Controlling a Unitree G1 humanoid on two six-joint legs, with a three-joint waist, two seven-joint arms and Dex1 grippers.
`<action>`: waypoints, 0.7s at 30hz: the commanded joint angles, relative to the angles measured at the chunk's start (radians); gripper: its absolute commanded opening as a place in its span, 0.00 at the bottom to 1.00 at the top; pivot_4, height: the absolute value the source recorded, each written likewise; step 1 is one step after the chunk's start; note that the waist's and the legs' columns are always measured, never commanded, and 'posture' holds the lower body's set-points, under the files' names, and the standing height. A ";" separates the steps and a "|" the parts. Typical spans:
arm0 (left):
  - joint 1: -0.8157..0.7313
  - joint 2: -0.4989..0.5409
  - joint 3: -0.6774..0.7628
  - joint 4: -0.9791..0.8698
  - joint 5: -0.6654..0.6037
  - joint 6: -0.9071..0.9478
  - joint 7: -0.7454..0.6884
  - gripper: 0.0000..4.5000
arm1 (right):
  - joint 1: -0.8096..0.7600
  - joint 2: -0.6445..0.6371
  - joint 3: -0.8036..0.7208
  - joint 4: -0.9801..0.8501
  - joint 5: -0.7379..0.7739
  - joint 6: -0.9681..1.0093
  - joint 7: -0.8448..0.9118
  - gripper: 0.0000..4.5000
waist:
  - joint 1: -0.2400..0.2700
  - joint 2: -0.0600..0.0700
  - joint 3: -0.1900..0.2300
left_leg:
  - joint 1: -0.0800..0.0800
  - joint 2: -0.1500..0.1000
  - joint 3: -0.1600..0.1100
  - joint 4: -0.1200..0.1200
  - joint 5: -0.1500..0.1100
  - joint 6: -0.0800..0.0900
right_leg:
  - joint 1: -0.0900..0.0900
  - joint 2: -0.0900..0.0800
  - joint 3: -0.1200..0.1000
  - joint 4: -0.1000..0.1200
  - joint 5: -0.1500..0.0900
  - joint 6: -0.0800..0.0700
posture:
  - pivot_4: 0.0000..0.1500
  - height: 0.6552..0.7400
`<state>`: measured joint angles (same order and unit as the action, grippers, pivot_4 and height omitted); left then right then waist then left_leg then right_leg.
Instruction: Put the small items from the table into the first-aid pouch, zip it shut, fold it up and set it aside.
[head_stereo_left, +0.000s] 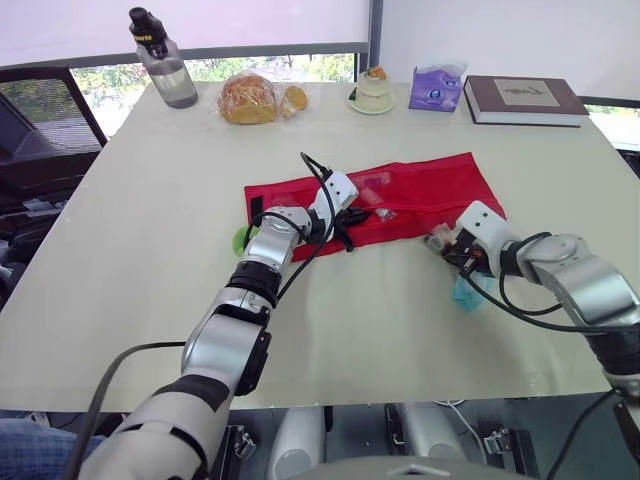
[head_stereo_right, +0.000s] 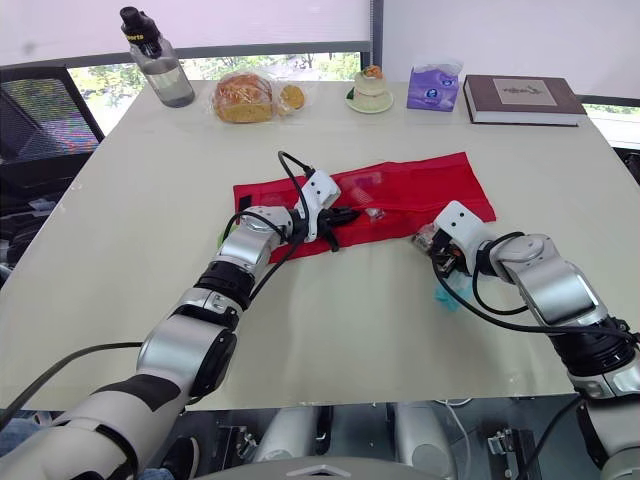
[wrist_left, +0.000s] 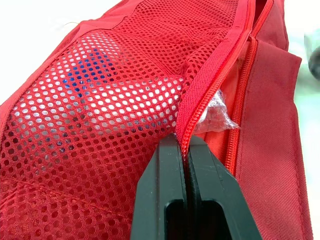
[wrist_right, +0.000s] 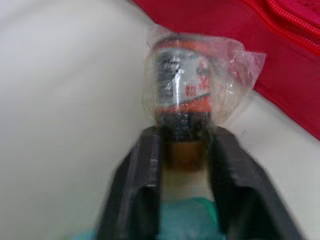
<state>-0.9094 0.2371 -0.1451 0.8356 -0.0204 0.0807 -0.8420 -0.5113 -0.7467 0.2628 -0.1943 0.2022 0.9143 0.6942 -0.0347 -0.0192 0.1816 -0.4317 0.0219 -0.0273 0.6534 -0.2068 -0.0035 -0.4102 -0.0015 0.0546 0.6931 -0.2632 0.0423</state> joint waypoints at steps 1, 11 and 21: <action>-0.002 -0.007 0.006 -0.032 -0.002 -0.004 0.002 0.00 | -0.050 0.015 -0.029 -0.027 -0.003 0.021 -0.008 0.09 | 0.000 0.000 0.000 | 0.000 0.000 0.000 0.000 0.000 0.000 | 0.000 0.000 0.000 0.000 0.000 0.000 | 1.00 1.00; 0.005 -0.027 0.006 -0.067 -0.014 0.003 -0.005 0.00 | -0.224 0.127 0.071 0.070 -0.044 0.104 -0.017 0.09 | 0.000 0.000 0.000 | 0.000 0.000 0.000 0.000 0.000 0.000 | 0.000 0.000 0.000 0.000 0.000 0.000 | 1.00 1.00; 0.031 -0.046 0.010 -0.128 -0.025 0.026 -0.009 0.00 | -0.298 0.178 0.149 0.240 -0.101 0.094 0.000 0.09 | 0.000 0.000 0.000 | -0.001 0.000 -0.001 0.000 0.000 0.000 | -0.001 -0.001 -0.001 0.000 0.000 0.000 | 1.00 1.00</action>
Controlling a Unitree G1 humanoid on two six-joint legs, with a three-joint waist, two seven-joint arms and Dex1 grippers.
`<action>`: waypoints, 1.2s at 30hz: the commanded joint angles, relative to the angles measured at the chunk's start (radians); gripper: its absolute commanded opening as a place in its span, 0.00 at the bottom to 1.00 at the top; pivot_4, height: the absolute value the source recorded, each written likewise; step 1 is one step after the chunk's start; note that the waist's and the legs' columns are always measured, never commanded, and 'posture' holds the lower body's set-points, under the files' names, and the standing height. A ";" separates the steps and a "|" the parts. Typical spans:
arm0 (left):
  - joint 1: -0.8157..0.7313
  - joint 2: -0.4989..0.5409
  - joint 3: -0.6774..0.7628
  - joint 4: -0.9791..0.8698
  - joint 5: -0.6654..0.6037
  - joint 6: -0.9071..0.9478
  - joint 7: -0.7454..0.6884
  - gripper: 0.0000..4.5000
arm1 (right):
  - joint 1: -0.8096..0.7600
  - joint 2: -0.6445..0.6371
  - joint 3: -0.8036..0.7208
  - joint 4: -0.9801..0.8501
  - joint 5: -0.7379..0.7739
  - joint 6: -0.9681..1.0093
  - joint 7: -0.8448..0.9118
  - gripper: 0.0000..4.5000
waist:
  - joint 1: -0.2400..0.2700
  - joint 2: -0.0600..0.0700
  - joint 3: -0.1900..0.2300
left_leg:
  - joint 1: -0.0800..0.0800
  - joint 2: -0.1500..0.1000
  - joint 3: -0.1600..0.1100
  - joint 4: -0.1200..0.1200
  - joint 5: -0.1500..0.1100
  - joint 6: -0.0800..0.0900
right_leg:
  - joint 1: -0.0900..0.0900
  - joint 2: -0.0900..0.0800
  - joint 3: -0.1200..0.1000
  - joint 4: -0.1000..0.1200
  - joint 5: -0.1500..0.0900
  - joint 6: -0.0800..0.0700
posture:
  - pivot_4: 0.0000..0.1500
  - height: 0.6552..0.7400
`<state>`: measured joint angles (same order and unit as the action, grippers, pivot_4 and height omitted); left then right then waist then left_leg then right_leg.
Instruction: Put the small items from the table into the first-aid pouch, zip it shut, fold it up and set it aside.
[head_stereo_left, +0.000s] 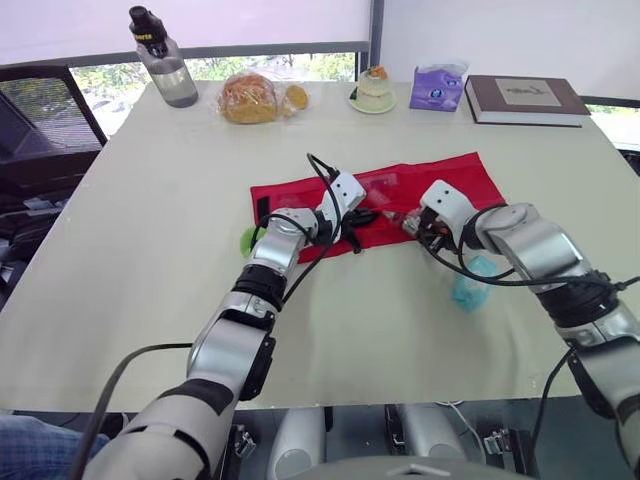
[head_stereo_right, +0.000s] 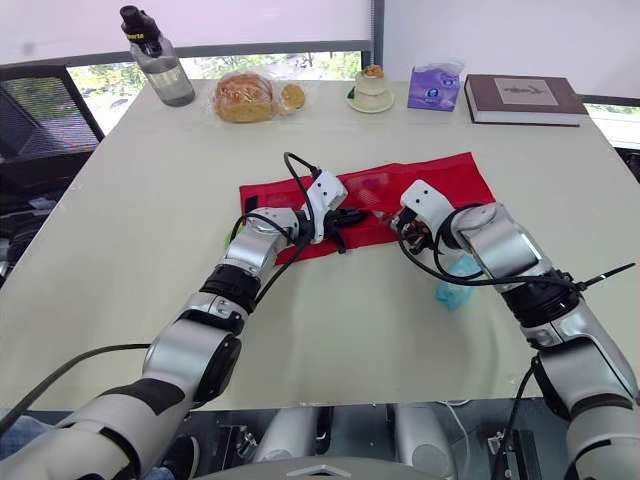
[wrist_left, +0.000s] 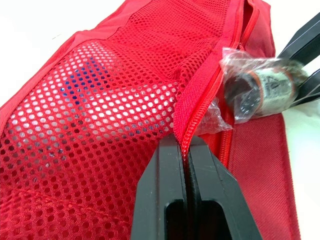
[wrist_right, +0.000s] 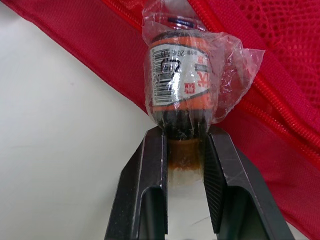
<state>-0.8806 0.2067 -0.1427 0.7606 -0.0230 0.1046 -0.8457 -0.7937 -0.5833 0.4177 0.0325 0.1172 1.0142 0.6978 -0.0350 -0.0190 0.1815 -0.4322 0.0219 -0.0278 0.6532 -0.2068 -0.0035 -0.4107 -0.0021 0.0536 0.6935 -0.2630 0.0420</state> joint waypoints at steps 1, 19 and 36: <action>0.007 -0.018 0.006 -0.061 -0.023 0.004 -0.007 0.00 | -0.019 0.027 -0.012 0.026 -0.019 -0.007 -0.012 0.09 | -0.001 0.000 0.000 | 0.000 0.000 0.000 0.000 0.000 0.000 | 0.000 0.000 0.000 0.000 0.000 0.000 | 1.00 1.00; 0.053 -0.060 0.007 -0.146 -0.039 0.021 -0.004 0.00 | -0.022 0.070 -0.064 0.069 -0.048 -0.005 -0.023 0.09 | -0.003 0.000 0.000 | 0.001 0.000 0.000 0.000 0.000 0.001 | 0.000 0.000 0.000 0.001 0.000 0.000 | 1.00 1.00; 0.096 -0.054 -0.033 -0.176 -0.021 0.014 -0.034 0.00 | -0.064 0.201 -0.113 0.021 -0.015 0.076 -0.093 0.09 | -0.005 0.000 0.000 | 0.000 0.000 0.000 0.000 0.001 0.001 | 0.000 0.000 0.000 0.001 0.000 0.000 | 1.00 1.00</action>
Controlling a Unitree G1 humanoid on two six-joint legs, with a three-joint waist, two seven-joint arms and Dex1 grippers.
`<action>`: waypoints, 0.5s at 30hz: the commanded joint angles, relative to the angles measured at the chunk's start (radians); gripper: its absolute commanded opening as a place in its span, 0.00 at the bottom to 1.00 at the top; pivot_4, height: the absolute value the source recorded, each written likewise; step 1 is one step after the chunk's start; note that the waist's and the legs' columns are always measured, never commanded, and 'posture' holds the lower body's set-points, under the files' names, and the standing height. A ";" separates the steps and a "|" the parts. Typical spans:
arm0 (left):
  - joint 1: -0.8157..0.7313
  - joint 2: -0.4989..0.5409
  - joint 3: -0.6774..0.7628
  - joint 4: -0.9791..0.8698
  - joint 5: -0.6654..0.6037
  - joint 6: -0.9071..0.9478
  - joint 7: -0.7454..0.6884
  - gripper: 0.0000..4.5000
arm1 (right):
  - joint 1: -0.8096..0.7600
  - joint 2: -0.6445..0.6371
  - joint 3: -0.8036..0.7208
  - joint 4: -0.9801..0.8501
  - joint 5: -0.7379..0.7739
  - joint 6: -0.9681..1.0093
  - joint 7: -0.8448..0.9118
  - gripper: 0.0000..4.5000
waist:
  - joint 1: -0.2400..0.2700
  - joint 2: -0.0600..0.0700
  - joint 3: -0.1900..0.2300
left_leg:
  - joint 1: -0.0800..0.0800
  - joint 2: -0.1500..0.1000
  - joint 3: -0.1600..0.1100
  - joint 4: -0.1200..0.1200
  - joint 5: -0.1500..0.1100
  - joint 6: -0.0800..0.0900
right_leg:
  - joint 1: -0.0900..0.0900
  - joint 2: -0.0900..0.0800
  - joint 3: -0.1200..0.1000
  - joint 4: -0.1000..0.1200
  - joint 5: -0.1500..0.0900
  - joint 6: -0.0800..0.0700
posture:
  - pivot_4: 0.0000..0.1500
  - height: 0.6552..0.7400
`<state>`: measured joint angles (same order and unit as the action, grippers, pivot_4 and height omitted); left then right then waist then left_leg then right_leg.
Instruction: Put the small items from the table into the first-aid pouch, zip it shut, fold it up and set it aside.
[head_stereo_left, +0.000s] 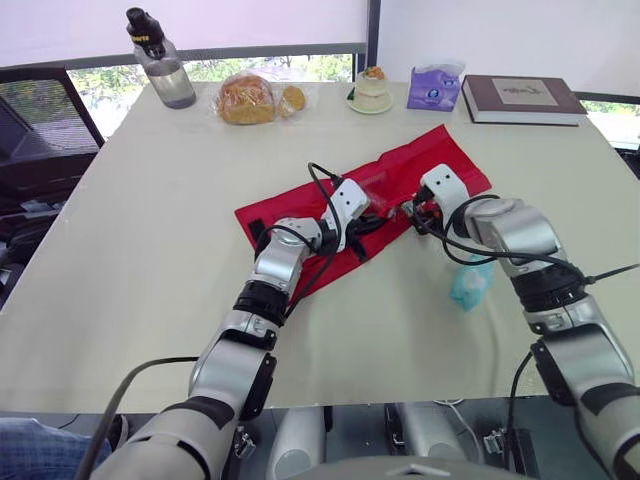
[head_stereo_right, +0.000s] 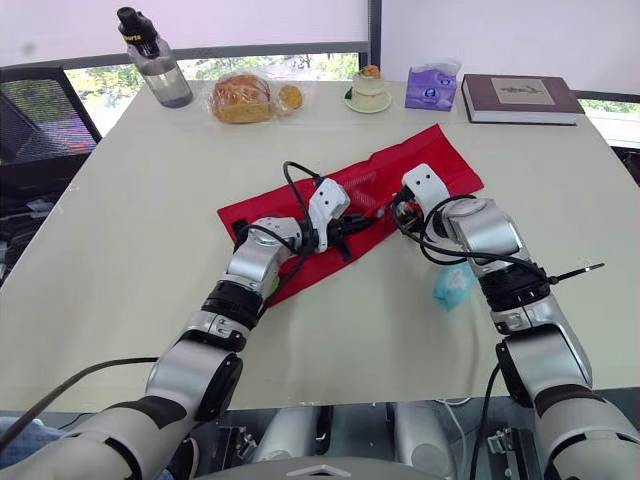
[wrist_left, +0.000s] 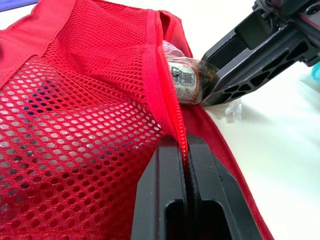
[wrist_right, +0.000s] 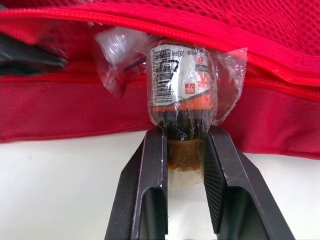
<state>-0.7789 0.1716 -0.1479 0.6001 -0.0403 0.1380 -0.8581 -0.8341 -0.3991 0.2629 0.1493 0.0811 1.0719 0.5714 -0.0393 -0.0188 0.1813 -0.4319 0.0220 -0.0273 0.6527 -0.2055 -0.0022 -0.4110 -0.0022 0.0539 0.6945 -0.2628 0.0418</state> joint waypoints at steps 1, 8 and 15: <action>-0.007 -0.020 -0.028 -0.014 -0.003 -0.022 -0.022 0.00 | -0.022 0.020 0.046 -0.105 0.024 0.024 0.038 0.09 | -0.002 0.000 0.000 | 0.000 0.000 0.000 0.000 0.000 0.000 | 0.000 0.000 0.000 0.000 0.000 0.000 | 1.00 1.00; 0.003 -0.018 -0.038 -0.021 -0.002 -0.033 -0.037 0.00 | -0.040 0.025 0.023 -0.070 0.010 0.010 0.017 0.09 | 0.002 0.000 0.000 | 0.000 0.000 0.000 0.000 0.000 0.000 | 0.000 0.000 0.000 0.000 0.000 0.000 | 1.00 1.00; 0.030 -0.014 -0.060 -0.054 -0.007 -0.045 -0.079 0.00 | -0.075 0.009 -0.006 0.017 -0.009 -0.023 -0.019 0.09 | 0.001 0.000 0.000 | 0.000 0.000 0.000 -0.001 0.000 0.000 | 0.000 0.000 0.000 0.000 0.000 0.000 | 1.00 1.00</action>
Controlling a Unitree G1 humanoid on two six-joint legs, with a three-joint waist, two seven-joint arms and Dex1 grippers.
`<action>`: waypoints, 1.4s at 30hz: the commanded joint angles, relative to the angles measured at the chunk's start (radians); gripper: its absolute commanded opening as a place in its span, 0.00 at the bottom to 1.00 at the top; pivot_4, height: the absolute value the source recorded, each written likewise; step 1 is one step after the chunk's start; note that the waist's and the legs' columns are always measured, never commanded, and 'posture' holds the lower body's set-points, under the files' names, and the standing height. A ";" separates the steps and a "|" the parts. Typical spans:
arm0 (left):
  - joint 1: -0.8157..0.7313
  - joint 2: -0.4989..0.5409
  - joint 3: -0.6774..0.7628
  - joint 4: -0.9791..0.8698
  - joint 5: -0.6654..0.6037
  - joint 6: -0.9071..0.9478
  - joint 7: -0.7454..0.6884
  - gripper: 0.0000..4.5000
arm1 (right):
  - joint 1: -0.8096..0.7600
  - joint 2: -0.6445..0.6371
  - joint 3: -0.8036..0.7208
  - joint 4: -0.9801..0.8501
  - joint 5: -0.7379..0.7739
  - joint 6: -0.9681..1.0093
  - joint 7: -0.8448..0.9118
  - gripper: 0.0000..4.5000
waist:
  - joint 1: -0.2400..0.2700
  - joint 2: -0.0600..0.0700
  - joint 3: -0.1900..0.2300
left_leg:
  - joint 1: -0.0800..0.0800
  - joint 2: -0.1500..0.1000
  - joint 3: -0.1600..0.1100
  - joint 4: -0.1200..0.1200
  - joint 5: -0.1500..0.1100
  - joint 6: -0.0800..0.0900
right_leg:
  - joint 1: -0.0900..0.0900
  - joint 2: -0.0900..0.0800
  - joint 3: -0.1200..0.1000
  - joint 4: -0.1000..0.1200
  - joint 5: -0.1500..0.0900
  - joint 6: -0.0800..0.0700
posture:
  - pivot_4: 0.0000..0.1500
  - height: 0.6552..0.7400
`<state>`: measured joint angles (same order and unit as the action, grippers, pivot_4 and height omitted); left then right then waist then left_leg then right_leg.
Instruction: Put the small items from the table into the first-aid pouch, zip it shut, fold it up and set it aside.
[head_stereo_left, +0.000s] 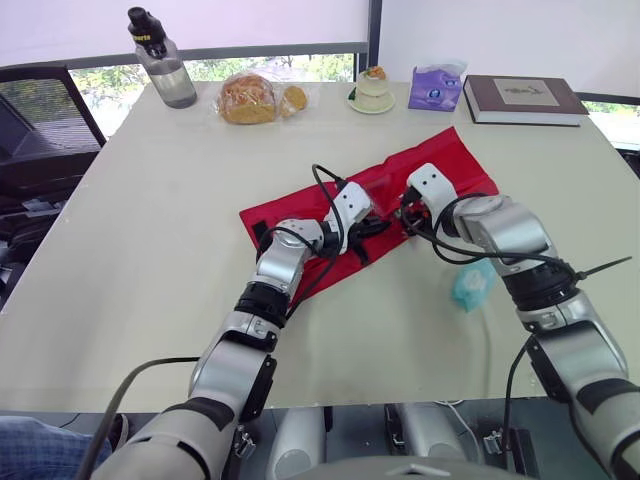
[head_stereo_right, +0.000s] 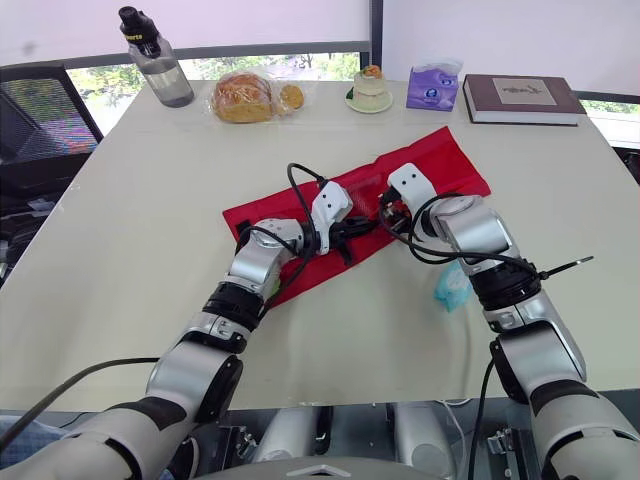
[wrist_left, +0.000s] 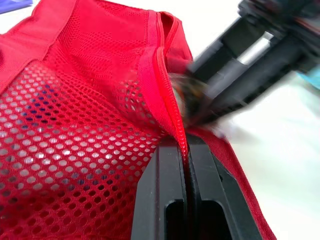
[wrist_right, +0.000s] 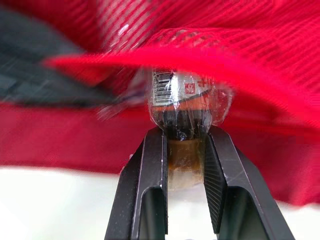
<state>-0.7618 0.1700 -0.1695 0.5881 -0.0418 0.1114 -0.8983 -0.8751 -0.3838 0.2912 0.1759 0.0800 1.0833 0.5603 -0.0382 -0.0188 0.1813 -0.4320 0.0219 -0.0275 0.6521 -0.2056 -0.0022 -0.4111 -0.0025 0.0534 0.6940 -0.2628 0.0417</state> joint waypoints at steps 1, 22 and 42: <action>0.014 -0.013 -0.038 -0.045 -0.006 -0.018 -0.040 0.00 | -0.037 -0.011 -0.022 -0.003 -0.012 -0.039 -0.004 0.09 | 0.000 0.000 0.000 | 0.000 0.000 0.000 0.000 0.000 0.000 | 0.000 0.000 0.000 0.000 0.000 0.000 | 1.00 1.00; -0.041 0.008 0.007 0.071 -0.007 -0.052 -0.019 0.00 | 0.156 -0.084 -0.156 -0.334 0.103 0.031 0.013 0.70 | 0.000 0.000 0.000 | 0.000 0.000 0.000 -0.001 0.000 0.000 | 0.000 0.000 0.000 -0.001 0.000 0.000 | 1.00 1.00; -0.064 0.011 -0.008 0.111 -0.003 -0.079 -0.068 0.00 | 0.271 -0.028 -0.137 -0.204 0.046 -0.308 -0.055 0.01 | -0.002 0.000 0.000 | 0.000 0.000 0.001 0.000 0.000 0.000 | 0.000 0.001 0.001 -0.001 0.000 0.000 | 1.00 1.00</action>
<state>-0.8211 0.1838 -0.1664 0.7182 -0.0424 0.0411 -0.9513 -0.5764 -0.4207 0.1530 -0.0256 0.1286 0.8138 0.5105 -0.0404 -0.0188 0.1814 -0.4321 0.0219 -0.0268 0.6516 -0.2055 -0.0021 -0.4112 -0.0018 0.0542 0.6931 -0.2631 0.0421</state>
